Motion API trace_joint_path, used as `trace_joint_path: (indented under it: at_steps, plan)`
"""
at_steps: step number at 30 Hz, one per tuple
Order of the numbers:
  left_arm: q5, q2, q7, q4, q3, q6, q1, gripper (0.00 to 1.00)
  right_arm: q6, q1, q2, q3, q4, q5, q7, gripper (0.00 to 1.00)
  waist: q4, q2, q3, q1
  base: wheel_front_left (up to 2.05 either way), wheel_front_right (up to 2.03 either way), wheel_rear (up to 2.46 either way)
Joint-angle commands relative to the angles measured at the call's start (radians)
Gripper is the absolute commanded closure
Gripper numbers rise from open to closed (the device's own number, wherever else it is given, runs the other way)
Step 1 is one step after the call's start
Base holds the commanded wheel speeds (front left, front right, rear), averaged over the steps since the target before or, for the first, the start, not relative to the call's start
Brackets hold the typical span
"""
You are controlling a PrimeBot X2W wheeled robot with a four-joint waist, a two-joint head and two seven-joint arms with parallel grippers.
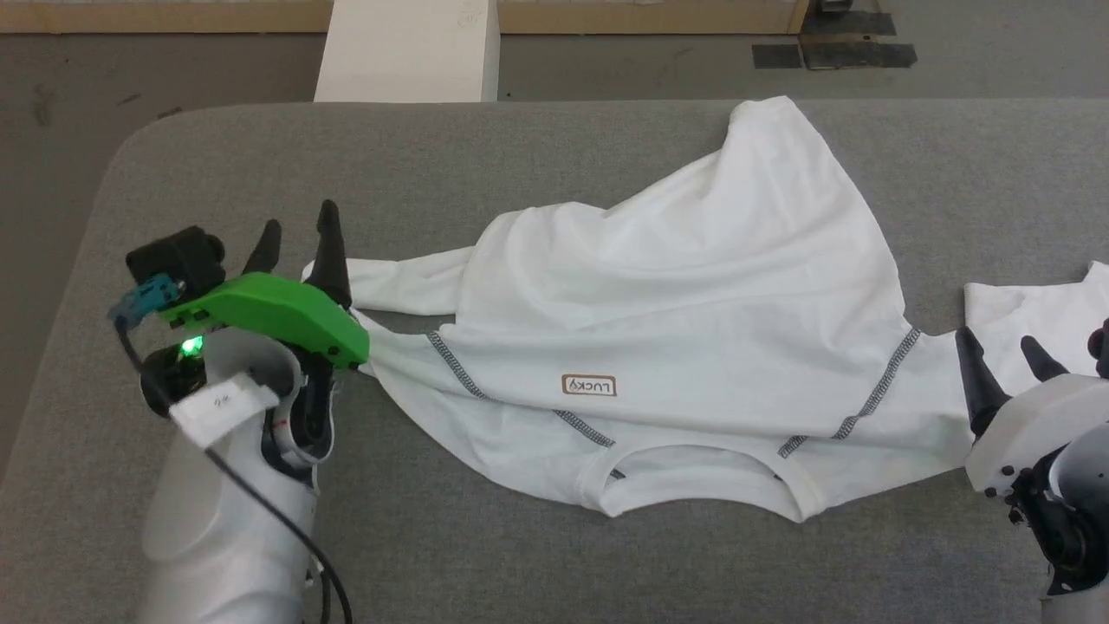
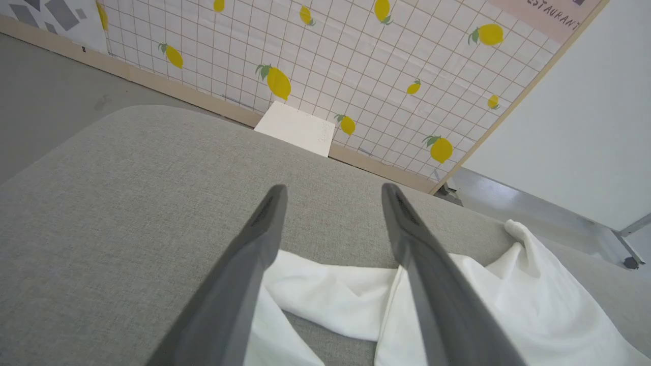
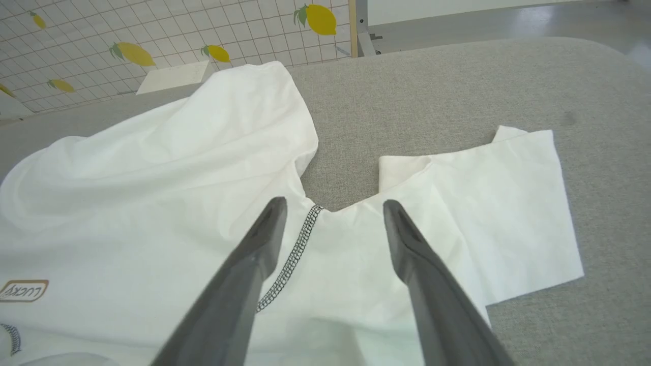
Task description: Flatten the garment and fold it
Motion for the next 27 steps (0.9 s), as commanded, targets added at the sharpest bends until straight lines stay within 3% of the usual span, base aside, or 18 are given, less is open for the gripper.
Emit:
trace_joint_path:
  at_steps: [1,6,13,17,27]
  plan:
    - [0.006,0.004,-0.034,-0.03,0.007,0.005,0.046,0.0,-0.001,0.02,0.006,-0.003,-0.006,-0.001,-0.013,0.0,-0.002,0.0,-0.004,0.0,0.0,0.0,0.0]
    - [0.062,0.011,-0.143,-0.186,-0.001,0.033,0.212,0.0,-0.001,0.095,0.018,-0.026,-0.043,0.001,-0.005,0.0,-0.005,0.0,-0.02,0.0,0.0,0.0,0.0]
    - [0.112,0.007,-0.216,-0.321,-0.025,0.058,0.448,0.0,-0.001,0.236,0.027,-0.017,-0.084,-0.004,0.179,0.0,-0.003,0.0,-0.029,0.0,0.0,0.0,0.0]
    - [0.101,-0.01,-0.22,-0.333,-0.036,0.062,0.496,0.0,-0.001,0.214,0.027,-0.019,-0.058,0.023,0.233,0.0,-0.007,0.0,-0.013,0.0,0.0,0.0,0.0]
    - [0.094,-0.015,-0.216,-0.311,-0.065,0.045,0.468,0.0,-0.001,0.073,0.028,-0.027,0.102,-0.031,0.193,0.0,0.023,0.0,0.008,0.0,0.0,0.0,0.0]
